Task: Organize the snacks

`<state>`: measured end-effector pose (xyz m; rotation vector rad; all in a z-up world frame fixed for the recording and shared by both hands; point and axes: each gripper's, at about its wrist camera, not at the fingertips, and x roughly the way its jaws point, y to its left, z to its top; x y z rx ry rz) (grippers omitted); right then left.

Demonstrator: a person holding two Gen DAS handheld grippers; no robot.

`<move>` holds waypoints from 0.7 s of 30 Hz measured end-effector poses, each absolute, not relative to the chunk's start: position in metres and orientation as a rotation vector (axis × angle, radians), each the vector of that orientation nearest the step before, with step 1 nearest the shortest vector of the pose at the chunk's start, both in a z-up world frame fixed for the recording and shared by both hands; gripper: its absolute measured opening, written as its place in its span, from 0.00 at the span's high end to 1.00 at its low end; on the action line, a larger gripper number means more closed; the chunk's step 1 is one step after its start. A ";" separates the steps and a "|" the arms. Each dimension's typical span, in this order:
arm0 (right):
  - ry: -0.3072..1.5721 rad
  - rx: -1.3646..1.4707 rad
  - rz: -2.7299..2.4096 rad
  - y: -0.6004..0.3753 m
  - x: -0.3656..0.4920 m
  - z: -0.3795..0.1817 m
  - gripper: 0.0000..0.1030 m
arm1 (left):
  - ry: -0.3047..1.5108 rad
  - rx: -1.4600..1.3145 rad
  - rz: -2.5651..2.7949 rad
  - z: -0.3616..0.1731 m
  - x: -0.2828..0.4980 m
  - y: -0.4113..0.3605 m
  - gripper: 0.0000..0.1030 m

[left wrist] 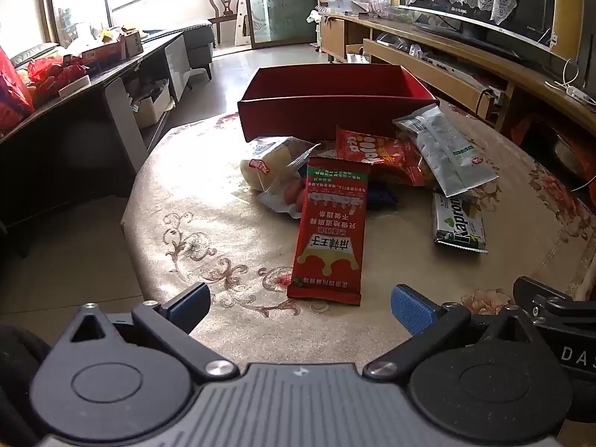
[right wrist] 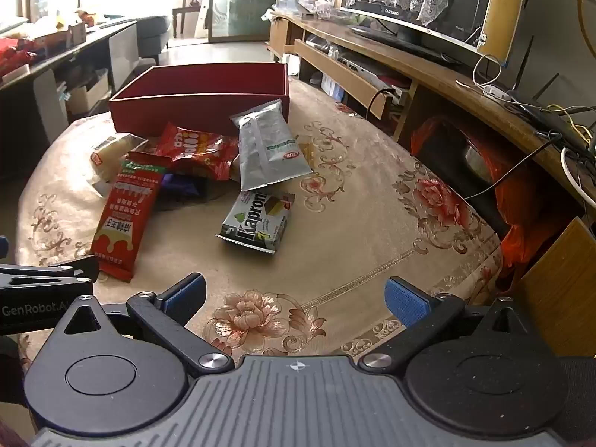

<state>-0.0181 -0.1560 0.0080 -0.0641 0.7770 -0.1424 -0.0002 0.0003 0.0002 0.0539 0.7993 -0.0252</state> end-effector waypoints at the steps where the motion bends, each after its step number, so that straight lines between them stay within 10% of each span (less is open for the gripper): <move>1: 0.769 -0.057 -0.143 -0.156 -0.018 0.008 0.00 | 0.800 0.053 -0.026 0.000 0.000 0.001 0.00; 21: 0.777 -0.066 -0.142 -0.155 -0.017 0.008 0.00 | 0.813 0.049 -0.029 -0.002 0.001 0.000 0.00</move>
